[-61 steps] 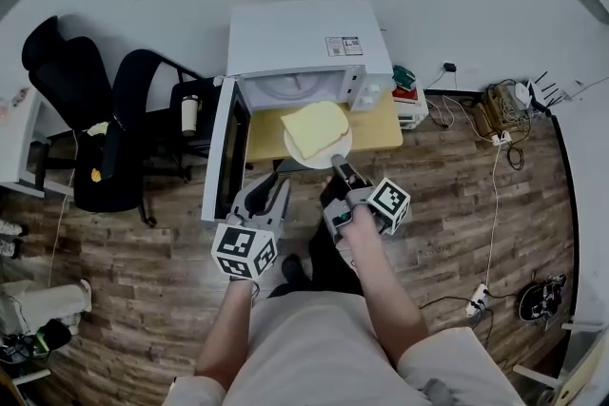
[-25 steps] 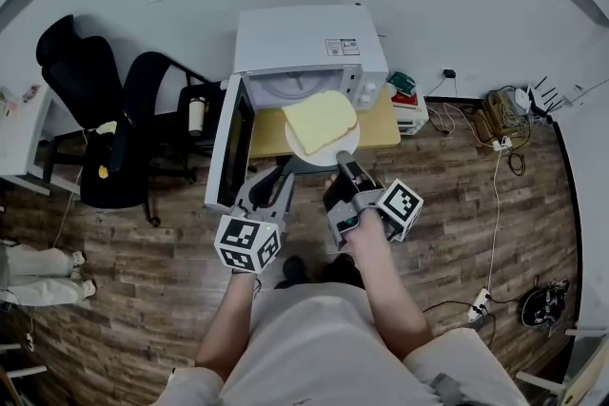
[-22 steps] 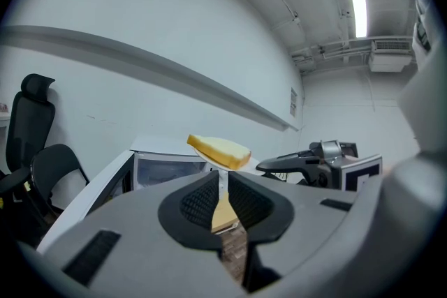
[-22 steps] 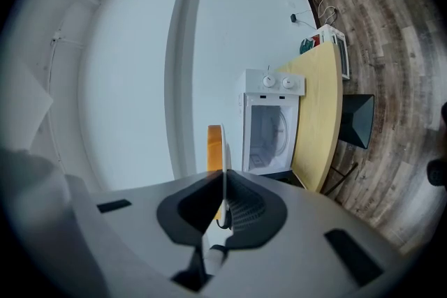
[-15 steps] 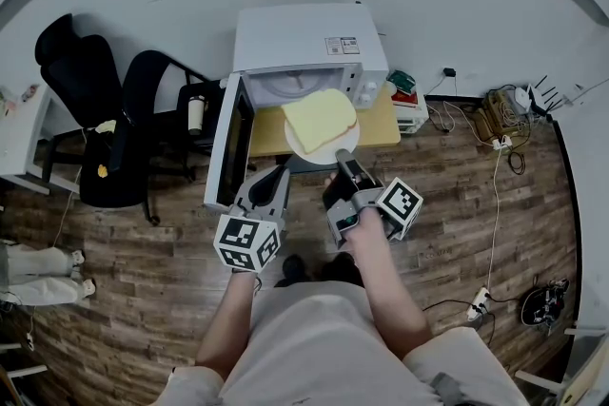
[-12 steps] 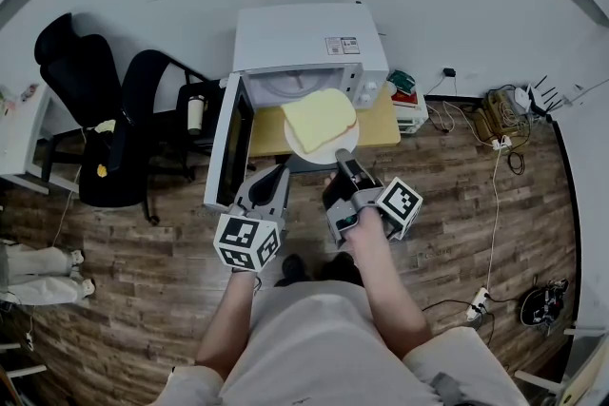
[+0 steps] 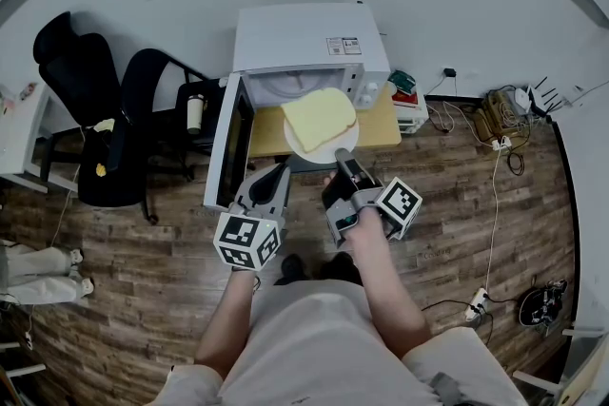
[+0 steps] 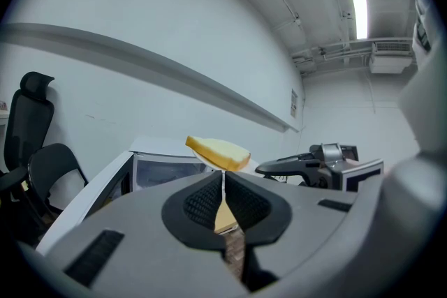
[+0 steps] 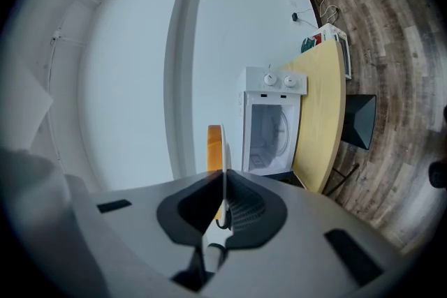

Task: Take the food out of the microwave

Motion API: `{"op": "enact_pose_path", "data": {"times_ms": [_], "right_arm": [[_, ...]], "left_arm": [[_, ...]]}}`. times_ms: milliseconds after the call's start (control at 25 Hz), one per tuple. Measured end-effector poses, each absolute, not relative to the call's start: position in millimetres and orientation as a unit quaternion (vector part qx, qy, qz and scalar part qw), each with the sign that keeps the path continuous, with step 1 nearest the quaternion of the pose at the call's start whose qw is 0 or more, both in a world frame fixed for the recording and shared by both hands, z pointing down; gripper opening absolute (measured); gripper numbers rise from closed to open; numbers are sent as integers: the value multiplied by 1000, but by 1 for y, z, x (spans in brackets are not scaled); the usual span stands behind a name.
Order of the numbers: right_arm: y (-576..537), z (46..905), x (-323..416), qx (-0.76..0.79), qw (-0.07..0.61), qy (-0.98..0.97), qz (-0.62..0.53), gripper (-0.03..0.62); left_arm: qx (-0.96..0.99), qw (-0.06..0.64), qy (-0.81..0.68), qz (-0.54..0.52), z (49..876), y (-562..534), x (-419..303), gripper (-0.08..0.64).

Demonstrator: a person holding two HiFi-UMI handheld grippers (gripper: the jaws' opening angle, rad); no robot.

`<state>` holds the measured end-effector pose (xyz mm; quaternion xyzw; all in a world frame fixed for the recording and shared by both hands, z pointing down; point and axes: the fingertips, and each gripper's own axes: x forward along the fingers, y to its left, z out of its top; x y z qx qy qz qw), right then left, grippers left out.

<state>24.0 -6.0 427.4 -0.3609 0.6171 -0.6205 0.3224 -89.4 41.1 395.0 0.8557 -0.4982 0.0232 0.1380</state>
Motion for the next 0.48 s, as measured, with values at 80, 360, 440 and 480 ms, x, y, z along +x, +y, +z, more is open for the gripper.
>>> {"op": "enact_pose_path", "data": {"times_ms": [80,360,440,480], "right_arm": [[-6,428,23,-361,322,617,-620,12],[-8,429,23,-359,323,617,-621,11],[-9,428,23,-359,326,617,-620,11],[-10,428,23,-359,326,617,-620,11]], "left_arm": [[856,138,-498,23,396,41,-90,15],[857,139,-496,20,396,38,-89,15],[857,139,-495,21,396,37,-89,15],[858,139,-495,22,396,37,-89,15]]}}
